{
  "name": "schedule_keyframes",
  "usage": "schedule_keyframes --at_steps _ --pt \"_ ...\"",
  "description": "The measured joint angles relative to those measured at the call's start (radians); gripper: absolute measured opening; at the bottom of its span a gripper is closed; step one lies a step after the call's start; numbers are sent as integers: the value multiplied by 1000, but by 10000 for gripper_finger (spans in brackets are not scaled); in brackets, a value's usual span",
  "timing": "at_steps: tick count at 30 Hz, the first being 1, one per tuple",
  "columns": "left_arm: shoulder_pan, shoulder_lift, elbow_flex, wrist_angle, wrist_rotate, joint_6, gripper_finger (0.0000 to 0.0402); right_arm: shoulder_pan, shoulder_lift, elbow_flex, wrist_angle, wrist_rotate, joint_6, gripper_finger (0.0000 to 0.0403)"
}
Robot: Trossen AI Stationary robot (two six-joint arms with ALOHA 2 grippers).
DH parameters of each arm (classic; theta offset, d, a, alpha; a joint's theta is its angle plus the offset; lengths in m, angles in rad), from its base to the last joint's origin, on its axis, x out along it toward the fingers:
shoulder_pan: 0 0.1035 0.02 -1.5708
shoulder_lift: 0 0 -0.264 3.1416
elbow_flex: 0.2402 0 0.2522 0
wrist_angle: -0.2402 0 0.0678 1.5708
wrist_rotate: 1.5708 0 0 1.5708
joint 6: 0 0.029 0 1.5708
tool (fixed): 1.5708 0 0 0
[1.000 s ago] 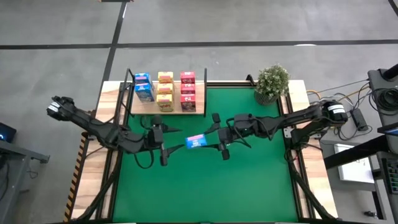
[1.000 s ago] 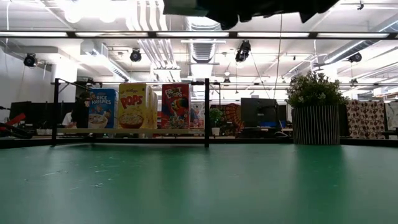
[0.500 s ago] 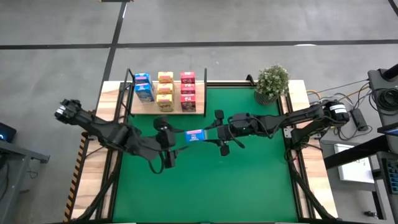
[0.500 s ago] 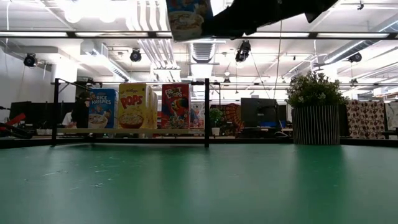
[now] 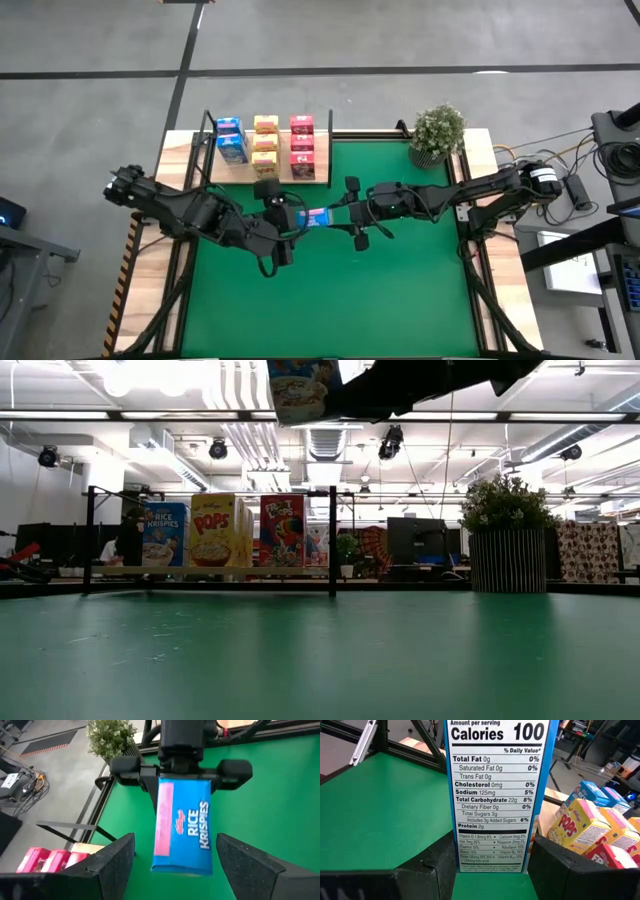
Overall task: Stack cereal on shelf
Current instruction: Put the blue cereal box aligned with the blue cereal box on the shelf
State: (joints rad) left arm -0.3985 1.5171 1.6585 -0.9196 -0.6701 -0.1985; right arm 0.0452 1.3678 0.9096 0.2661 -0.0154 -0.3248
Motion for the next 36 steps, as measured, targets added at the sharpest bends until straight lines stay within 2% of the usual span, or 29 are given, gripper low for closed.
schedule_keyframes --at_steps 6,17,36 --pt "5 39 81 -16 0 23 262 0 0 0 0 0 0 189" --pt "13 114 83 -20 0 32 259 0 1 0 -1 1 0 189" --pt "14 107 83 -16 -3 32 169 0 1 0 0 1 1 189"
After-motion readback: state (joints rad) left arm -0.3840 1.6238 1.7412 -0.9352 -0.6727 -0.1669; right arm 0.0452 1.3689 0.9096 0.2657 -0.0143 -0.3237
